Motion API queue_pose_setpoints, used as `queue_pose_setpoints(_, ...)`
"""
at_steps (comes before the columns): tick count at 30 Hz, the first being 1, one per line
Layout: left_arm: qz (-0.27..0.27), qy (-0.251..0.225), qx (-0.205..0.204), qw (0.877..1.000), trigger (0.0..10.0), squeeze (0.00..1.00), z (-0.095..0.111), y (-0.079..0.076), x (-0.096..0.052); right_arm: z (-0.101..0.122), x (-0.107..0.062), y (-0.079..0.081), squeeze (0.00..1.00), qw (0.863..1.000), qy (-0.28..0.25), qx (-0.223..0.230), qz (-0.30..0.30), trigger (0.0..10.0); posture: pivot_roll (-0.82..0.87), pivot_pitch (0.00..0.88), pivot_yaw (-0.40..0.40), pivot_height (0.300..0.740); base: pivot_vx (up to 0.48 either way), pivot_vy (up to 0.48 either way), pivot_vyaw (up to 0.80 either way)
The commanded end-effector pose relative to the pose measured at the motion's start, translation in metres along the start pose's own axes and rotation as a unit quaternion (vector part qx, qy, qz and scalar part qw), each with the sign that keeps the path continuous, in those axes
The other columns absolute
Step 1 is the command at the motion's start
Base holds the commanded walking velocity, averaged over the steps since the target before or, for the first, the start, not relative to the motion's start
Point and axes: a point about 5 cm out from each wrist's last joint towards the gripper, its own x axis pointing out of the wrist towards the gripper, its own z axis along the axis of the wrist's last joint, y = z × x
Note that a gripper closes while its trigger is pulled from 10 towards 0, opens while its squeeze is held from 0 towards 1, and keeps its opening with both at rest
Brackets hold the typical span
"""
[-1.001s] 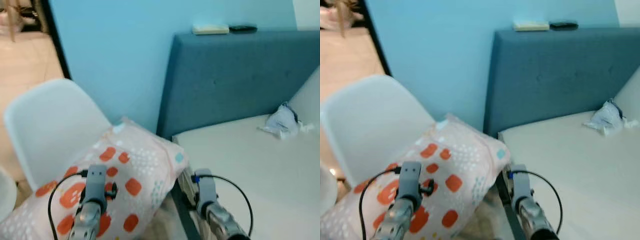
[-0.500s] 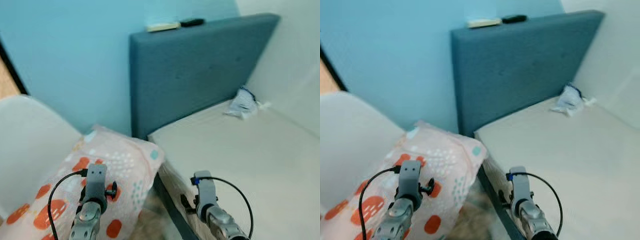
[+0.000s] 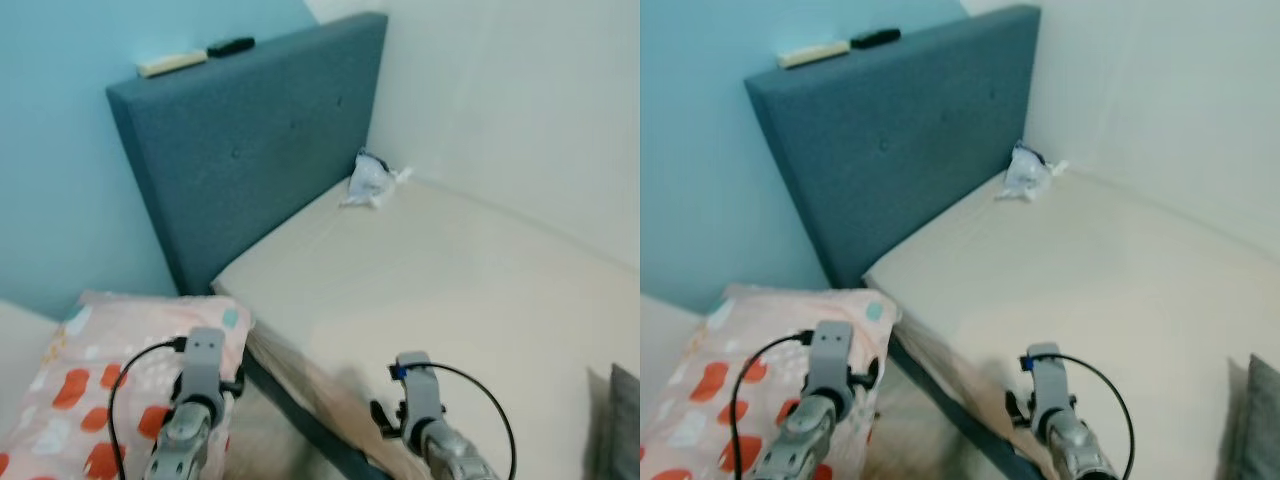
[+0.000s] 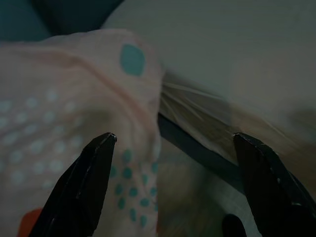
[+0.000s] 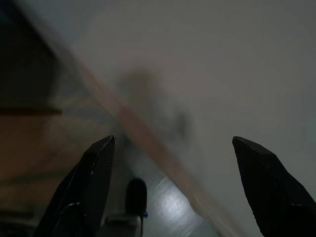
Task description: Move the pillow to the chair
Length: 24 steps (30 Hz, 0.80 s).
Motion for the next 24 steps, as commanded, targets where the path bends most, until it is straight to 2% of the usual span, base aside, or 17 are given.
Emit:
queue_pose_setpoints(1,0.001,0.013,0.003,1.0,10.0,0.0,-0.0058,0.002,-0.0012,-0.0113,-0.0017,0.0042,0.0,1.0,0.019,0.007,0.004,10.0,0.03,0.073,-0.032,0.74,0.0,0.0,-0.8)
queue_pose_setpoints(24,0.01,0.021,-0.001,1.0,10.0,0.0,-0.0067,0.0093,-0.001,-0.019,-0.0041,0.0016,0.0,0.999,0.031,0.013,-0.005,10.0,0.03,0.082,-0.025,0.74,0.0,0.0,-0.8)
